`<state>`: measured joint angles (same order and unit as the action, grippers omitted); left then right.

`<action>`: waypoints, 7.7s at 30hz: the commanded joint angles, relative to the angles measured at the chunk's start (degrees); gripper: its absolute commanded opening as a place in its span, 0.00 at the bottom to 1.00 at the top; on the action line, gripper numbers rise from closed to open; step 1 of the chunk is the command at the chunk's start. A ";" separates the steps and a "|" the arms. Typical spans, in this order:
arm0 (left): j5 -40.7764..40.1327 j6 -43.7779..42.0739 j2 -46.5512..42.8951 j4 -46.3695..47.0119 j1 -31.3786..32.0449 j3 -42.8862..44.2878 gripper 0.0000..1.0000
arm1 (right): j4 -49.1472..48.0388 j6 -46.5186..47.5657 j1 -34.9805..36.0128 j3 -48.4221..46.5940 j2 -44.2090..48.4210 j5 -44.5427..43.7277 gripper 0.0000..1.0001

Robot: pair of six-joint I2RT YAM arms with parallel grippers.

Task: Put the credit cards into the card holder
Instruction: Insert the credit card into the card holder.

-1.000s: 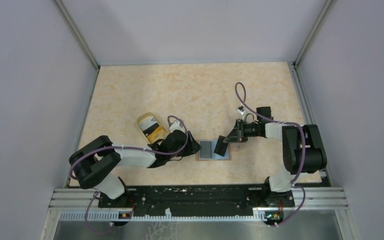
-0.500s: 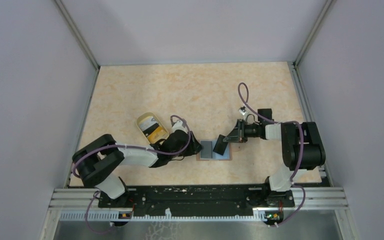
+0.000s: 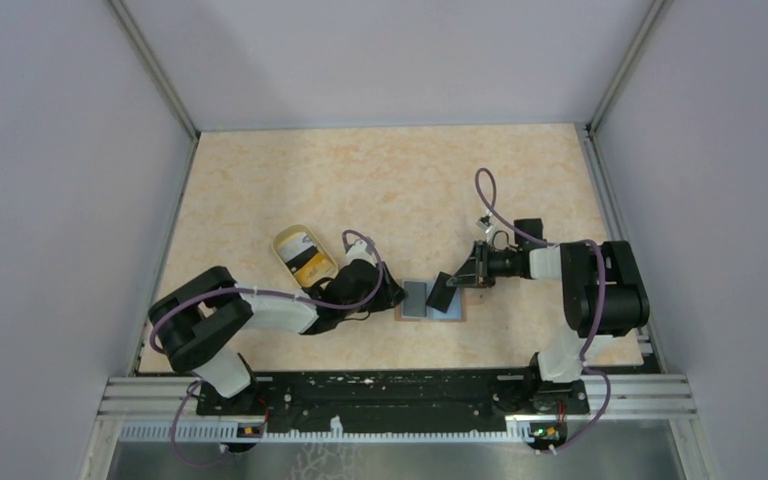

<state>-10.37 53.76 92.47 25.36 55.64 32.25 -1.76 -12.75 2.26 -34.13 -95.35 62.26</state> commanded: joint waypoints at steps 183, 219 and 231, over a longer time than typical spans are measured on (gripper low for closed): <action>-5.69 -27.47 -7.25 -20.98 5.13 12.96 0.55 | 24.81 51.80 0.62 -11.59 28.22 7.00 0.26; 4.62 -20.50 -1.53 -16.35 -1.41 4.40 0.21 | 32.88 78.55 48.19 -5.99 14.97 -43.93 0.00; 9.67 -19.33 -1.57 -11.77 -1.41 3.39 0.21 | 28.57 71.22 42.88 -7.33 16.74 -52.23 0.01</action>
<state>-3.60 33.56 90.02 11.75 54.26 36.49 29.23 61.76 48.49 -39.53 -79.92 14.00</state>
